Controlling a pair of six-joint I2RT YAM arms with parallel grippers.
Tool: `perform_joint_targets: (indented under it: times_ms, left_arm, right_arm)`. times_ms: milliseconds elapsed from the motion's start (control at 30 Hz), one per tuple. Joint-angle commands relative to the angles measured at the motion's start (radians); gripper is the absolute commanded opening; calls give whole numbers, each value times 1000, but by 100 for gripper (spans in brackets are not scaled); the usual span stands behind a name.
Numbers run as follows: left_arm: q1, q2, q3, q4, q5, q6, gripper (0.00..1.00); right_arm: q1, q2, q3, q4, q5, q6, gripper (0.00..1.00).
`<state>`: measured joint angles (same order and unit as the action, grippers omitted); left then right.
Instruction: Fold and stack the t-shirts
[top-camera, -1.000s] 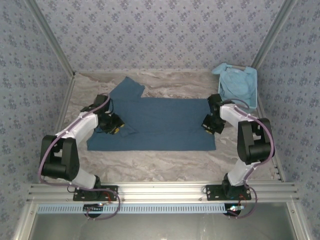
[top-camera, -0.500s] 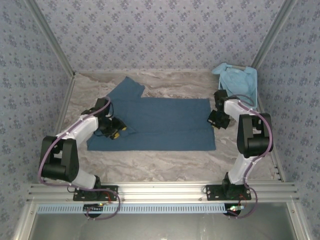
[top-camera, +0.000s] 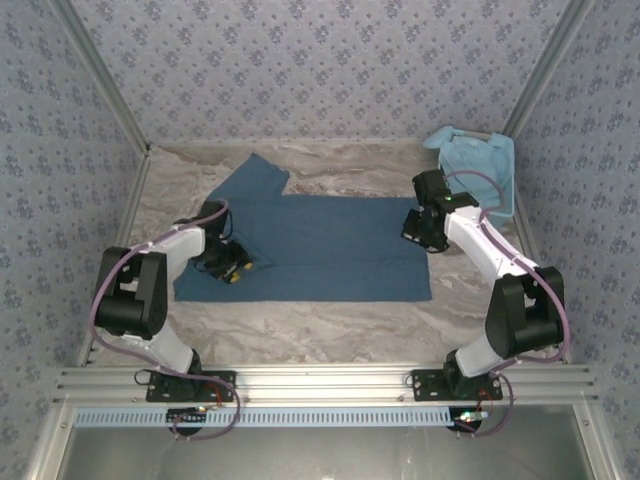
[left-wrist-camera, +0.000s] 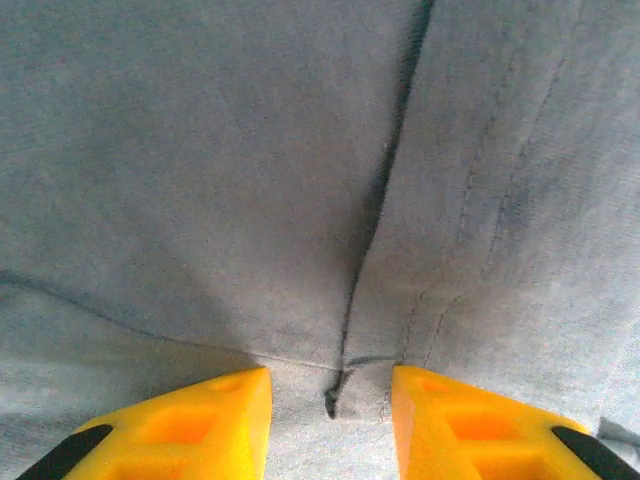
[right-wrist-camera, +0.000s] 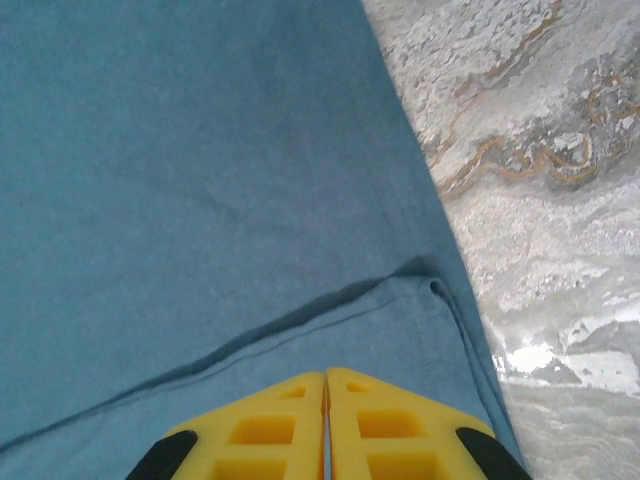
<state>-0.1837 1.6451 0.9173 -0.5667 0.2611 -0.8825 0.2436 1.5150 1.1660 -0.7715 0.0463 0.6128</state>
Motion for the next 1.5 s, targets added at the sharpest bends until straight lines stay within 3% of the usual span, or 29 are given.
perform_joint_targets:
  times_ms: [0,167,500,733,1067,1467]
  left_arm:
    - [-10,29,36,28,-24,-17,34]
    - [-42,38,88,13,-54,-31,22]
    - [-68,61,139,-54,-71,-20,18]
    - [-73,77,155,-60,-65,-6,0]
    - [-116,88,304,-160,-132,45,0]
    - [-193,397,720,-315,-153,220,0]
  right_arm:
    - [27,-33,-7,-55,13,38,12]
    - [61,-49,-12,-65,15,47,12]
    - [64,-47,-25,-61,-2,48,12]
    - [65,-48,-20,-73,-11,46,11]
    - [64,-59,-2,-80,-17,50,10]
    - [44,-82,-2,-83,-71,53,10]
